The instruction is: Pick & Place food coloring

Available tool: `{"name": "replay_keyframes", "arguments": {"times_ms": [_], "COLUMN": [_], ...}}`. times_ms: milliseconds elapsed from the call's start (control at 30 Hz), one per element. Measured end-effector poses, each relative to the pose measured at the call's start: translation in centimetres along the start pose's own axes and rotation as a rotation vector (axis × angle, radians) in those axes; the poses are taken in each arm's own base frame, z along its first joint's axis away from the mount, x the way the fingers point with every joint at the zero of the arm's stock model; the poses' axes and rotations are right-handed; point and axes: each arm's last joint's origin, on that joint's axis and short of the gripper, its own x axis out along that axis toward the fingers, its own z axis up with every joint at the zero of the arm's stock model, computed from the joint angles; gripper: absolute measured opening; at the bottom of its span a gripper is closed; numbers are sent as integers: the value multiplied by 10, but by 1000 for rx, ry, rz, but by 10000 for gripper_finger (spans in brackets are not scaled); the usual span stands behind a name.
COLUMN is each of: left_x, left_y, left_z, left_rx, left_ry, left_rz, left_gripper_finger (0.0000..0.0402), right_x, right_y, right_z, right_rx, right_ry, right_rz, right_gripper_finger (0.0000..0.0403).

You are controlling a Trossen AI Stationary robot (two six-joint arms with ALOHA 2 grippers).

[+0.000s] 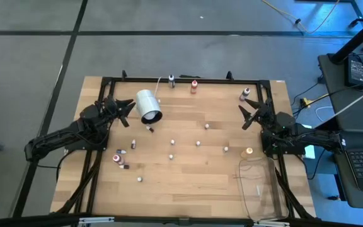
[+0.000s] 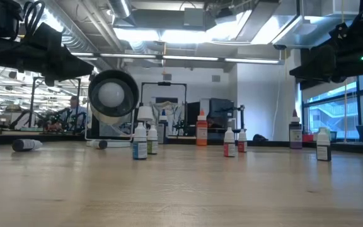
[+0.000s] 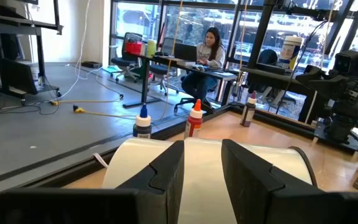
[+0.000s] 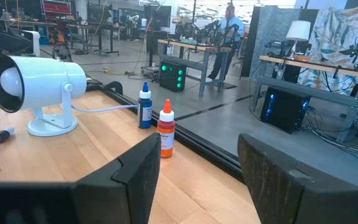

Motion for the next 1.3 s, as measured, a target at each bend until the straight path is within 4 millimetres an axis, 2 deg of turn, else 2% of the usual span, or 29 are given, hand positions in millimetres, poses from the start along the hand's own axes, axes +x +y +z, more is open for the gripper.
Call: {"name": "replay_keyframes", "arguments": {"times_ms": [133, 400, 800, 1133, 1300], "left_x": [0, 0, 0, 0, 0], "left_y": [0, 0, 0, 0, 0], "left_z": [0, 0, 0, 0, 0], "left_rx": [0, 0, 0, 0, 0], "left_ry": [0, 0, -1, 0, -1], "left_rz": [-1, 0, 0, -1, 2], "left_gripper_finger": [104, 104, 104, 104, 104], "right_x": [0, 0, 0, -1, -4], "right_y": [0, 0, 3, 5, 7], "right_z": [0, 0, 0, 5, 21], "right_rx": [37, 313, 442, 521, 617], "right_ry": [0, 0, 15, -6, -116], "right_rz": [0, 0, 107, 204, 376], "right_gripper_finger": [216, 216, 219, 312, 326]}}
